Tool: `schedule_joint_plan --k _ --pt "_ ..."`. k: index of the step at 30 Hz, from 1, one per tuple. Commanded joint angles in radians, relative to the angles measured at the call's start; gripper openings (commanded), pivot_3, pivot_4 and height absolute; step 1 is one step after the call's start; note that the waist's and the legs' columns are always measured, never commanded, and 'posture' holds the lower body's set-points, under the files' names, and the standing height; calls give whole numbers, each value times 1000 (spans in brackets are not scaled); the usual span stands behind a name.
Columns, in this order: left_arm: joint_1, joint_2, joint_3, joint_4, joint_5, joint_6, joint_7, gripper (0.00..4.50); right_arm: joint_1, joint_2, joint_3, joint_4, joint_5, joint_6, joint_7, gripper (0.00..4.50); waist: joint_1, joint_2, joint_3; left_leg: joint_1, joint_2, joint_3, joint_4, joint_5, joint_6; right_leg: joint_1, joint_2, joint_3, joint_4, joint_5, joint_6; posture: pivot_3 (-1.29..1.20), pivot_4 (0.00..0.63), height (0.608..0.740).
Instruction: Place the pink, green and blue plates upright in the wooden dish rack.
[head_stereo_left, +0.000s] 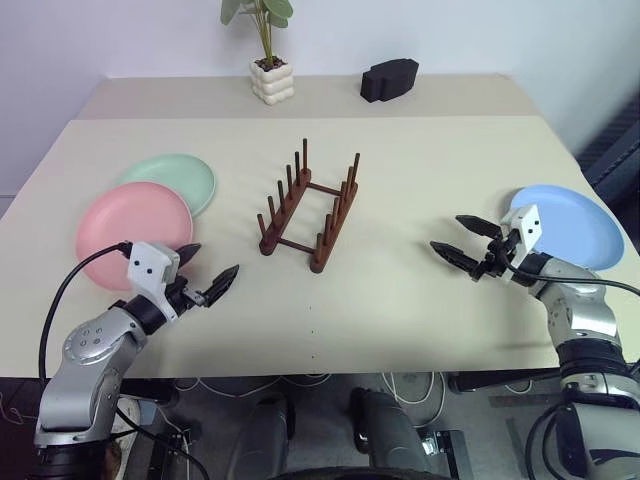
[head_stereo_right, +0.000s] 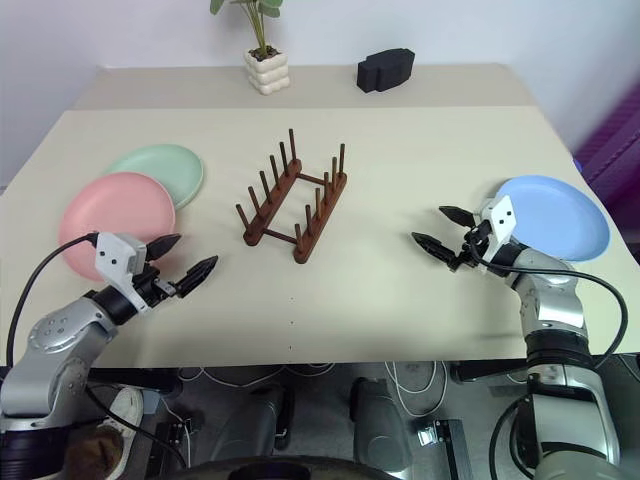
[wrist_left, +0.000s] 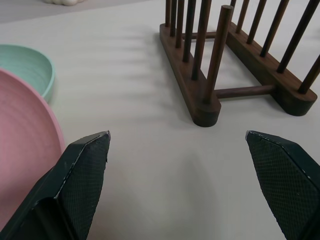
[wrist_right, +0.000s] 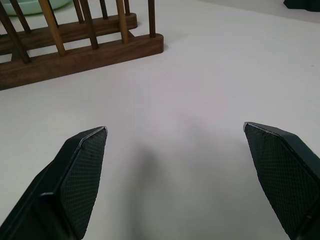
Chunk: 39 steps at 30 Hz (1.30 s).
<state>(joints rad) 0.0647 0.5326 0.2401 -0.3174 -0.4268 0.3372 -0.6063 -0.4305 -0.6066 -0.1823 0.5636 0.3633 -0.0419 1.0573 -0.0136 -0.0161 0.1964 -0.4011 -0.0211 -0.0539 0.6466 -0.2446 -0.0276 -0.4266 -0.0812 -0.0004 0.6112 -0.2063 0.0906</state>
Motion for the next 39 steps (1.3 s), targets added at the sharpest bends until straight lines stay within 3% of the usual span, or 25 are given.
schedule_joint_plan --k 1,14,18,24,29,39 --pt "-12 -1 3 -37 -6 -6 4 4500 -32 14 2 -62 2 9 -22 4458 0 0 0 0 0 0 0 0 0 0 0 0 0 0 0 0 150 736" --pt "25 -6 -59 -117 -84 41 -82 4500 -16 6 8 -177 0 83 -62 4458 2 0 0 0 0 0 0 0 0 0 0 0 0 0 0 0 150 736" --pt "25 24 -162 -171 -148 146 -159 4500 39 -1 -6 -234 9 100 -67 4458 3 0 0 0 0 0 0 0 0 0 0 0 0 0 0 0 150 736" --pt "-156 -38 -396 -41 86 125 -60 4500 146 11 -17 -365 24 136 -106 4458 10 1 0 0 -2 -1 2 0 0 1 0 0 1 0 0 0 150 736" --pt "-248 -149 -492 65 171 121 10 4500 250 -14 -58 -503 61 197 -134 4458 3 1 0 0 -2 0 1 0 1 1 0 0 1 0 1 0 150 736" --pt "-303 -296 -520 158 267 154 148 4500 333 -23 -99 -579 68 228 -178 4458 6 1 -1 1 -2 -1 2 0 1 2 0 0 1 0 1 0 150 736"
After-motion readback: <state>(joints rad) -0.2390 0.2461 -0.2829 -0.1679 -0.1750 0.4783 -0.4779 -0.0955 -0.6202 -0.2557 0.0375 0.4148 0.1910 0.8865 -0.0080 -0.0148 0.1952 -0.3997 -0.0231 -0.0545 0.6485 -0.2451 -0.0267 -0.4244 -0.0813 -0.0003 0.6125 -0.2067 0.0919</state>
